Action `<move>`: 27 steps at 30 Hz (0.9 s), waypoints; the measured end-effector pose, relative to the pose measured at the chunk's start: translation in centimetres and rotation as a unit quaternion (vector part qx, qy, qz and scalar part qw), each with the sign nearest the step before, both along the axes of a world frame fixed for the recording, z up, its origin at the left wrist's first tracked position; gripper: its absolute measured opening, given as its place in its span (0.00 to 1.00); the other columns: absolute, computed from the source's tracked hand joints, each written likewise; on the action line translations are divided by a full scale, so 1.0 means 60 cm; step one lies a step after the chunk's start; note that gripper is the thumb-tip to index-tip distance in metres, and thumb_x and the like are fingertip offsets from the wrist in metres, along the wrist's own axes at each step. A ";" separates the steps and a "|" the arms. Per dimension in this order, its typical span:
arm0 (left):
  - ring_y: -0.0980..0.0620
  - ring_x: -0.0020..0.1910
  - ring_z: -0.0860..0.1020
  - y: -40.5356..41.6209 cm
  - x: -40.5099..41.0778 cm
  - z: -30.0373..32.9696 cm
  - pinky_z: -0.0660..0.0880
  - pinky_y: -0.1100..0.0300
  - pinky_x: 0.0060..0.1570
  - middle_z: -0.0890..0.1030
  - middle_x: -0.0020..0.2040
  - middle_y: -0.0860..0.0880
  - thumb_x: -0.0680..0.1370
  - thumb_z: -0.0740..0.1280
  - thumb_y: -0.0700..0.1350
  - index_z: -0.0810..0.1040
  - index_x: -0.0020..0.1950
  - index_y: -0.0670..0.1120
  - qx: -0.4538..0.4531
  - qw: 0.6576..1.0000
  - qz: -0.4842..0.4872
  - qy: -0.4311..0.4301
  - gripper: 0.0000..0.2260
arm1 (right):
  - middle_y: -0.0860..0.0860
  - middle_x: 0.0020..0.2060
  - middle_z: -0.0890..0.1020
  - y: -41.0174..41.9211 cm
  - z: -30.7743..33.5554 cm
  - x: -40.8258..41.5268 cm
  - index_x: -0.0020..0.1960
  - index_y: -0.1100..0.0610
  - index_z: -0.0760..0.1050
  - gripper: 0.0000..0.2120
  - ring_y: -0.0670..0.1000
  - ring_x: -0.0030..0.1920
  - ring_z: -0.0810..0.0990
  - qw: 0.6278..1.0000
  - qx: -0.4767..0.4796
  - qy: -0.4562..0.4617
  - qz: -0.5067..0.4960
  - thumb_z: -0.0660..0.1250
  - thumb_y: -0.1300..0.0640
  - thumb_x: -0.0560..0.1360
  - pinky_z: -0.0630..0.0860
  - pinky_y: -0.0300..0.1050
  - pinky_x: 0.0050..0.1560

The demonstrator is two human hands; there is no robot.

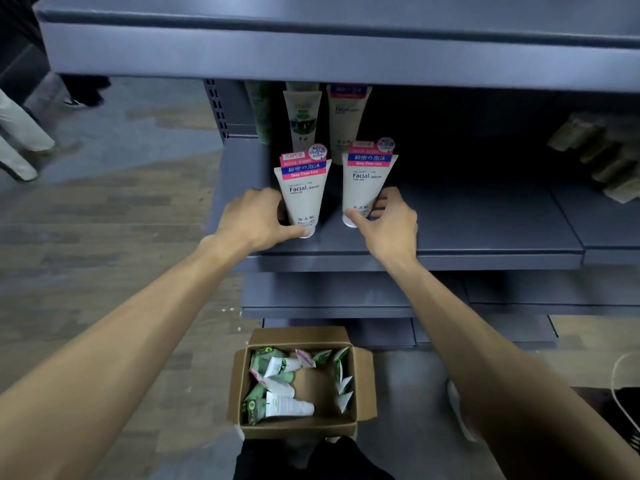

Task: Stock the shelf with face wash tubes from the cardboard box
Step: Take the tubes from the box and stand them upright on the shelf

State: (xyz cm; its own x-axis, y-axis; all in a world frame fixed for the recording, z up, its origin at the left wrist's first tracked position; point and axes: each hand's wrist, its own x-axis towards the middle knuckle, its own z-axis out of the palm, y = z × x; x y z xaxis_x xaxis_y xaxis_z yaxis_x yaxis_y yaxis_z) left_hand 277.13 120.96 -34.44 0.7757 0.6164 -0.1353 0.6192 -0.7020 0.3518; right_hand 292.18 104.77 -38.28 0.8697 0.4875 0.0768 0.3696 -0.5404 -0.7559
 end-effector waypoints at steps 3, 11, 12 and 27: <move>0.47 0.44 0.80 -0.003 0.009 -0.019 0.79 0.51 0.42 0.83 0.43 0.52 0.66 0.72 0.66 0.78 0.46 0.51 0.000 1.000 0.016 -0.021 0.21 | 0.46 0.43 0.81 0.015 0.002 0.007 0.51 0.52 0.71 0.20 0.49 0.43 0.83 1.000 0.002 0.012 -0.004 0.77 0.47 0.67 0.81 0.51 0.46; 0.47 0.44 0.81 0.018 0.030 -0.038 0.79 0.49 0.45 0.83 0.44 0.50 0.68 0.74 0.61 0.79 0.48 0.49 -0.019 0.999 0.020 -0.036 0.19 | 0.51 0.45 0.83 0.065 0.011 0.036 0.52 0.56 0.73 0.19 0.54 0.44 0.82 1.000 -0.011 0.018 0.001 0.74 0.48 0.68 0.78 0.49 0.42; 0.47 0.45 0.81 0.019 0.032 -0.039 0.79 0.49 0.46 0.83 0.44 0.50 0.68 0.74 0.61 0.79 0.48 0.49 -0.018 0.999 0.021 -0.036 0.18 | 0.51 0.46 0.83 0.072 0.014 0.042 0.52 0.57 0.73 0.19 0.54 0.45 0.81 1.000 -0.019 0.018 0.005 0.74 0.49 0.68 0.76 0.47 0.40; 0.47 0.44 0.81 0.030 0.048 -0.050 0.79 0.50 0.46 0.82 0.42 0.52 0.69 0.74 0.61 0.79 0.47 0.50 -0.015 0.998 0.044 -0.045 0.17 | 0.53 0.57 0.81 0.144 0.009 0.096 0.62 0.57 0.72 0.25 0.57 0.56 0.80 1.000 -0.017 0.019 -0.001 0.74 0.47 0.71 0.74 0.45 0.46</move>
